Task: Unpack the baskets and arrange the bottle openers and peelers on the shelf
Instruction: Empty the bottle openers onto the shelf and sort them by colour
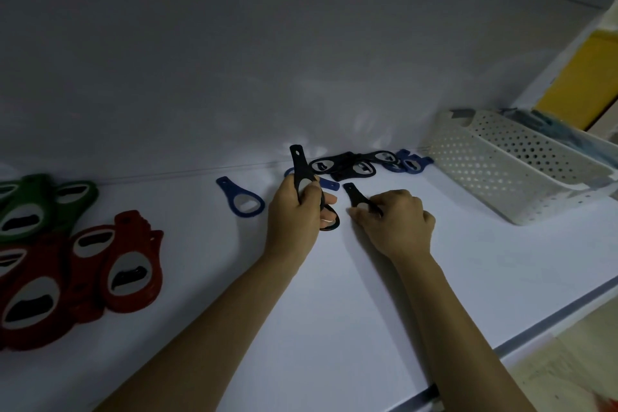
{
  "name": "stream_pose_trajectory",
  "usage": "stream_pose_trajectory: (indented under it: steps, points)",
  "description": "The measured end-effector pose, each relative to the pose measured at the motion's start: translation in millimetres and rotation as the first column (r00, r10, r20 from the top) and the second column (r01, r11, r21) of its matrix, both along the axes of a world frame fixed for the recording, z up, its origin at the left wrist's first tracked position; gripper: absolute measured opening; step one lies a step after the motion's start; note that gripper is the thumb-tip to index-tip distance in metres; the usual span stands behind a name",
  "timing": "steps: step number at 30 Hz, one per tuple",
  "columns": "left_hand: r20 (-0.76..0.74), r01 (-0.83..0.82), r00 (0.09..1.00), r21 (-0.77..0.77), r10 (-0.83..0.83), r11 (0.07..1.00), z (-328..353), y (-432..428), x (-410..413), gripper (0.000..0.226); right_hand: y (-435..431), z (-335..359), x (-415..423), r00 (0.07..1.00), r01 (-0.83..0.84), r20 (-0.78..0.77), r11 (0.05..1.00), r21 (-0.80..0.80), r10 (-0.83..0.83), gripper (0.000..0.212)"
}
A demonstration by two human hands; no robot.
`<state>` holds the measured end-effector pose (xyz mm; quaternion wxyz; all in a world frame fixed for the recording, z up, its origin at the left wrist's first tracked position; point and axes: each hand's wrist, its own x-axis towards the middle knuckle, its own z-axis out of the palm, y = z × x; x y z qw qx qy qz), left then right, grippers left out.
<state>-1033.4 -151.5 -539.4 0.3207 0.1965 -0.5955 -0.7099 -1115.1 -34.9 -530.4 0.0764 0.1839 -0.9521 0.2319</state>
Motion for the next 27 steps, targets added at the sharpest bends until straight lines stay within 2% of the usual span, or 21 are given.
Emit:
stream_pose_trajectory:
  steps: [2, 4, 5, 6, 7, 9, 10, 11, 13, 14, 16, 17, 18, 20, 21, 22, 23, 24, 27]
  points:
    - [-0.004, -0.013, 1.0, -0.006, 0.013, 1.0, 0, 0, 0, 0.013, 1, 3, 0, 1.0, -0.01, 0.026, 0.999, -0.043, 0.012, 0.026]
    - [0.0, -0.009, 1.0, -0.014, 0.009, 1.0, 0, 1, 0, 0.013, 1, 6, 2, 0.998, -0.004, 0.052, 0.96, -0.28, 0.02, 0.012]
    - [0.007, -0.007, 1.0, -0.022, 0.007, 1.0, 0, 1, 0, 0.013, 1, 8, 4, 0.996, 0.009, 0.085, 0.898, -0.44, 0.032, 0.006]
    - [0.013, -0.001, 1.0, -0.029, 0.001, 1.0, 0, 1, 1, 0.013, 0, 12, 6, 0.986, 0.034, 0.148, 0.794, -0.607, 0.071, 0.004]
    - [0.013, 0.013, 1.0, -0.033, -0.013, 0.999, 1, 1, 1, 0.013, -2, 15, 9, 0.96, 0.081, 0.235, 0.649, -0.756, 0.154, 0.004]
    - [-0.007, 0.067, 0.998, -0.038, -0.067, 0.997, 3, 2, 4, 0.016, -8, 20, 15, 0.863, 0.203, 0.346, 0.375, -0.905, 0.368, 0.008]
    - [-0.007, 0.091, 0.996, -0.065, -0.092, 0.994, 4, 3, 5, 0.021, -13, 21, 18, 0.815, 0.229, 0.353, 0.304, -0.925, 0.459, 0.009]
    - [0.006, 0.104, 0.995, -0.111, -0.104, 0.988, 4, 4, 6, 0.024, -18, 21, 21, 0.768, 0.23, 0.351, 0.281, -0.932, 0.536, 0.009]
    - [0.035, 0.093, 0.996, -0.192, -0.088, 0.977, 6, 6, 7, 0.021, -28, 18, 28, 0.702, 0.138, 0.333, 0.338, -0.931, 0.63, 0.01]
    - [0.025, 0.064, 0.998, -0.2, -0.06, 0.978, 5, 6, 7, 0.016, -31, 16, 29, 0.711, 0.071, 0.311, 0.376, -0.924, 0.631, 0.013]
    - [-0.032, -0.038, 0.999, -0.157, 0.034, 0.987, 6, 5, 7, 0.003, -32, 14, 27, 0.802, -0.057, 0.229, 0.453, -0.89, 0.552, 0.019]
    - [-0.05, -0.107, 0.994, -0.117, 0.101, 0.987, 6, 4, 7, 0.009, -30, 13, 24, 0.867, -0.121, 0.171, 0.529, -0.84, 0.468, 0.021]
    - [-0.065, -0.158, 0.986, -0.05, 0.155, 0.986, 6, 2, 7, 0.012, -26, 11, 22, 0.92, -0.191, 0.091, 0.641, -0.743, 0.38, 0.021]
    - [-0.098, -0.204, 0.972, 0.098, 0.214, 0.974, 7, 0, 7, 0.013, -20, 4, 21, 0.95, -0.293, -0.012, 0.875, -0.385, 0.313, 0.026]
    - [-0.107, -0.22, 0.966, 0.127, 0.234, 0.967, 7, 0, 6, 0.013, -19, 1, 22, 0.945, -0.323, -0.016, 0.928, -0.188, 0.326, 0.033]
    - [-0.111, -0.233, 0.962, 0.139, 0.249, 0.962, 7, -1, 6, 0.013, -19, -2, 22, 0.939, -0.343, -0.009, 0.938, -0.055, 0.343, 0.037]
    - [-0.12, -0.244, 0.958, 0.141, 0.261, 0.96, 8, -1, 6, 0.014, -20, -3, 22, 0.934, -0.356, 0.003, 0.934, -0.016, 0.356, 0.038]
    - [-0.121, -0.253, 0.955, 0.135, 0.27, 0.958, 8, -1, 5, 0.015, -22, -1, 22, 0.931, -0.361, 0.028, 0.931, -0.061, 0.363, 0.035]
    - [-0.111, -0.261, 0.955, 0.137, 0.276, 0.956, 6, -4, 4, 0.015, -20, 5, 20, 0.954, -0.218, 0.096, 0.877, -0.429, 0.284, 0.015]
